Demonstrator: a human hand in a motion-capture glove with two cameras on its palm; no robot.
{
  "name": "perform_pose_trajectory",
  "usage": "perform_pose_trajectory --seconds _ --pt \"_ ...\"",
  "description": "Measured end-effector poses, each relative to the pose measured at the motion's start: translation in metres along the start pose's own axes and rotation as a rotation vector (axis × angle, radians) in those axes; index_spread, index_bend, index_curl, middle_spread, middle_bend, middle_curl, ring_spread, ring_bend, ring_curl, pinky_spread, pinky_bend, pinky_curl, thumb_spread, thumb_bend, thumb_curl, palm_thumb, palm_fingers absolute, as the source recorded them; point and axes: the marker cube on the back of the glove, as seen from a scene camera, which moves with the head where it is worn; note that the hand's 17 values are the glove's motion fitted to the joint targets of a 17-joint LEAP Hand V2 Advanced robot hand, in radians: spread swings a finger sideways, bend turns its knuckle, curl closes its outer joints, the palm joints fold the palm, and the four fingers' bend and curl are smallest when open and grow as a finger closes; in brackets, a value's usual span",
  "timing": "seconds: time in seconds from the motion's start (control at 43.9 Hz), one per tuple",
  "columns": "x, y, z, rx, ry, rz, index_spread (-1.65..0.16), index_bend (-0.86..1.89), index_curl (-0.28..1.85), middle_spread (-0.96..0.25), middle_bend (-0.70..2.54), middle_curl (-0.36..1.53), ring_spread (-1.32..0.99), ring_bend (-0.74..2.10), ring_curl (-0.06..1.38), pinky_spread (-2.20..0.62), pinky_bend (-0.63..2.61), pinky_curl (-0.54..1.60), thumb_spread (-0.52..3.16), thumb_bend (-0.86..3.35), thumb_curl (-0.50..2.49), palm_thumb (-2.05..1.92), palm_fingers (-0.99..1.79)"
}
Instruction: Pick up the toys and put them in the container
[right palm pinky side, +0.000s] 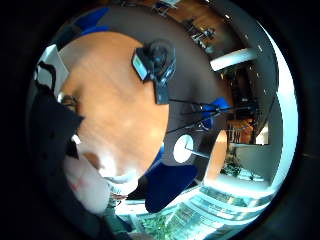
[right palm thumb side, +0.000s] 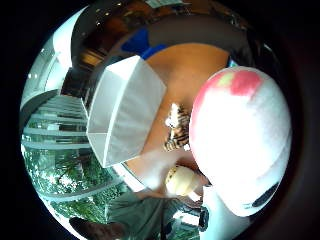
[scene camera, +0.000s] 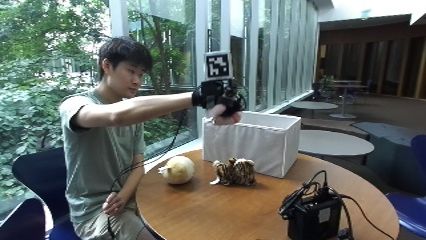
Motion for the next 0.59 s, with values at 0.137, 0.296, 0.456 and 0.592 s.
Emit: perform_pose_trajectory --seconds 0.137,0.296,0.456,0.592 --pt "-0.063 0.000 -0.063 0.081 -0.084 -0.185 -0.43 0.71 0.19 -0.28 1.04 0.73 -0.37 1.36 0.58 -0.35 1.11 0.49 0.42 0.20 0.71 0.68 1.01" --pt "-0.145 -0.014 -0.095 0.160 -0.048 -0.280 -0.44 0.79 0.22 -0.28 1.06 0.77 -0.37 1.38 0.60 -0.36 1.12 0.51 0.34 0.18 0.76 0.68 0.98" --pt "-0.240 -0.031 -0.091 0.173 -0.012 -0.407 -0.45 0.84 0.25 -0.28 1.09 0.81 -0.37 1.40 0.62 -0.36 1.14 0.53 0.28 0.17 0.81 0.68 0.96" --pt "-0.329 -0.042 -0.077 0.132 -0.070 -0.292 -0.45 0.89 0.28 -0.27 1.10 0.83 -0.37 1.42 0.63 -0.36 1.15 0.55 0.24 0.16 0.84 0.68 0.94"
